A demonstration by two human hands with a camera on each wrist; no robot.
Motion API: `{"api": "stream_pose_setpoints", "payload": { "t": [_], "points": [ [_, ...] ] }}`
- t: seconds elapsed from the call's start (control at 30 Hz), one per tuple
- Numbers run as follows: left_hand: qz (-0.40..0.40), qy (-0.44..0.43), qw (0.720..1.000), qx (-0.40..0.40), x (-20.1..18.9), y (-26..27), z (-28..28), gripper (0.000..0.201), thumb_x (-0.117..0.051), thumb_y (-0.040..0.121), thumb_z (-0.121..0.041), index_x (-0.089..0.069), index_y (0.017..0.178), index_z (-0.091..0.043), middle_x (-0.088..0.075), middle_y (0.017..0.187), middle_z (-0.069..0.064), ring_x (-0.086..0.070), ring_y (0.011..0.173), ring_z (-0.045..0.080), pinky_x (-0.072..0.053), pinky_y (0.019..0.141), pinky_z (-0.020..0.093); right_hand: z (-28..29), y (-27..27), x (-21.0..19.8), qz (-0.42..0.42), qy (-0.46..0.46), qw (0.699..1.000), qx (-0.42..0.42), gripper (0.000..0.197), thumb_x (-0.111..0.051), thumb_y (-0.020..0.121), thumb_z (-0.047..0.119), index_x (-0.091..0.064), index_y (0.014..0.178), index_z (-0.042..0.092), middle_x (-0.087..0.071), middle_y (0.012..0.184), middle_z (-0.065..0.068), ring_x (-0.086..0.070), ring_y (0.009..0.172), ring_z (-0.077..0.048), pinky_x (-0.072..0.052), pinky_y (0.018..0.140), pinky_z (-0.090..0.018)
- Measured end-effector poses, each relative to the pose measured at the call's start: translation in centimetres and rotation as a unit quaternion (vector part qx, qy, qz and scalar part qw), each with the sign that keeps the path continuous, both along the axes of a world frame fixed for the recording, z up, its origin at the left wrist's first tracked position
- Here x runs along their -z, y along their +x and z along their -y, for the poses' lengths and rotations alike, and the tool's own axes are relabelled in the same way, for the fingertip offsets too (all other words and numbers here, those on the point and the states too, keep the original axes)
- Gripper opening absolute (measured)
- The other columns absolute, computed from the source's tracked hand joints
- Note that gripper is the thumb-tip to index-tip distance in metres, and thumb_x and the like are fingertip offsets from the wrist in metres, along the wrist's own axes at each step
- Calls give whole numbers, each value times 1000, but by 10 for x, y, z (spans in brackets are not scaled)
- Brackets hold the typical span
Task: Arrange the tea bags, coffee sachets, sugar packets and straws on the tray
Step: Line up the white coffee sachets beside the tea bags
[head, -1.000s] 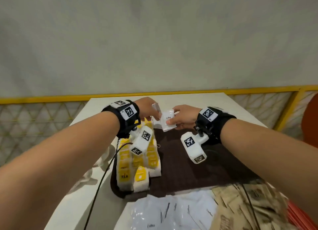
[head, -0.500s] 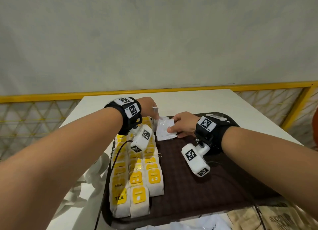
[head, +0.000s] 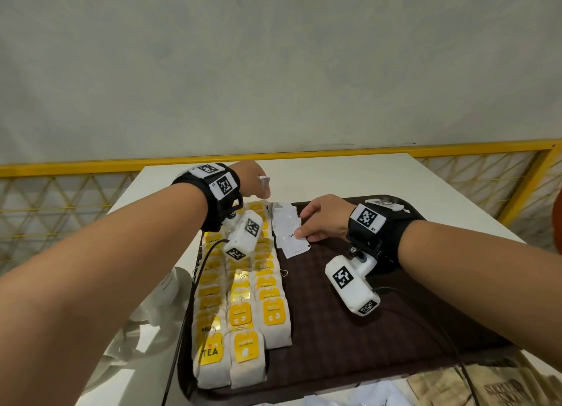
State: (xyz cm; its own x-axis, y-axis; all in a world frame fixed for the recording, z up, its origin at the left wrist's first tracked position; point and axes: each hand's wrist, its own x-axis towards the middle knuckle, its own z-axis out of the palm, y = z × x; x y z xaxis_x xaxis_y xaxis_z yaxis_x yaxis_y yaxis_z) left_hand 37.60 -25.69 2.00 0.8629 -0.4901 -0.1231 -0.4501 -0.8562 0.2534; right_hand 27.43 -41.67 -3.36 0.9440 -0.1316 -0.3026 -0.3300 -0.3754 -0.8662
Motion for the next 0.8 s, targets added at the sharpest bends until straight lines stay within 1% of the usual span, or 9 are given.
{"api": "stream_pose_setpoints", "payload": {
  "t": [0.1, 0.23, 0.3, 0.4, 0.47, 0.53, 0.6, 0.7, 0.8],
  "points": [
    [-47, -44, 998, -18, -2, 1, -4, 15, -58, 91, -10, -70, 100, -9, -63, 80, 0, -51, 62, 10, -42, 55, 19, 0, 2, -2, 20, 13, 999, 37, 25, -77, 75, -4, -60, 91, 5, -65, 97, -17, -69, 95, -32, -57, 85, -38],
    [-95, -98, 990, -44, 4, 1, -6, 20, -48, 95, -5, -67, 100, -2, -66, 89, 9, -52, 59, 14, -41, 53, 21, -4, 6, 2, 37, 34, 998, 49, 36, -68, 80, -11, -60, 115, -6, -65, 97, -18, -66, 89, -31, -57, 84, -38],
    [-81, -89, 992, -36, 6, 0, -5, 16, -54, 93, -7, -67, 100, -3, -66, 83, 6, -53, 60, 12, -43, 54, 20, -7, 10, 5, 54, 6, 998, 38, 38, -69, 79, -10, -62, 116, -4, -67, 108, -21, -67, 96, -33, -56, 88, -39],
    [-24, -57, 998, -8, 7, -3, -5, 14, -67, 85, -10, -70, 99, -8, -62, 74, -1, -55, 64, 11, -44, 59, 21, -9, 14, 5, 68, -13, 997, 34, 36, -70, 79, -8, -65, 114, -1, -68, 111, -20, -67, 101, -33, -55, 90, -40],
    [-11, -53, 999, -4, 7, -1, -3, 15, -68, 85, -11, -72, 100, -10, -68, 88, 1, -58, 75, 14, -47, 67, 24, -9, 16, 5, 65, -20, 997, 32, 36, -70, 79, -7, -65, 114, 0, -67, 111, -18, -66, 102, -31, -56, 89, -38],
    [1, -46, 999, -1, 7, 0, 0, 16, -67, 86, -12, -72, 101, -11, -69, 102, 3, -57, 82, 14, -46, 66, 23, -10, 17, 5, 62, -19, 998, 19, 35, -70, 80, -6, -65, 114, 2, -67, 112, -18, -66, 103, -31, -56, 87, -36],
    [9, -34, 999, 6, 6, 1, 5, 18, -66, 87, -14, -72, 104, -12, -69, 107, 3, -58, 87, 15, -44, 66, 23, -10, 17, 5, 69, -16, 997, 16, 33, -71, 79, -5, -65, 111, 2, -67, 111, -20, -66, 102, -32, -56, 86, -37],
    [15, -15, 1000, 13, 6, 5, 11, 20, -67, 87, -14, -72, 107, -12, -68, 112, 3, -61, 99, 19, -46, 79, 27, -8, 17, 5, 66, -14, 998, 18, 32, -75, 77, -2, -65, 107, 3, -68, 102, -15, -67, 100, -31, -57, 87, -40],
    [7, 8, 1000, 22, 8, 9, 17, 20, -70, 84, -14, -72, 105, -12, -68, 112, 3, -56, 90, 13, -43, 74, 25, -7, 15, 7, 58, -23, 998, 0, 39, -78, 75, -1, -64, 112, 1, -64, 92, -5, -66, 100, -27, -57, 84, -37]
  ]
}}
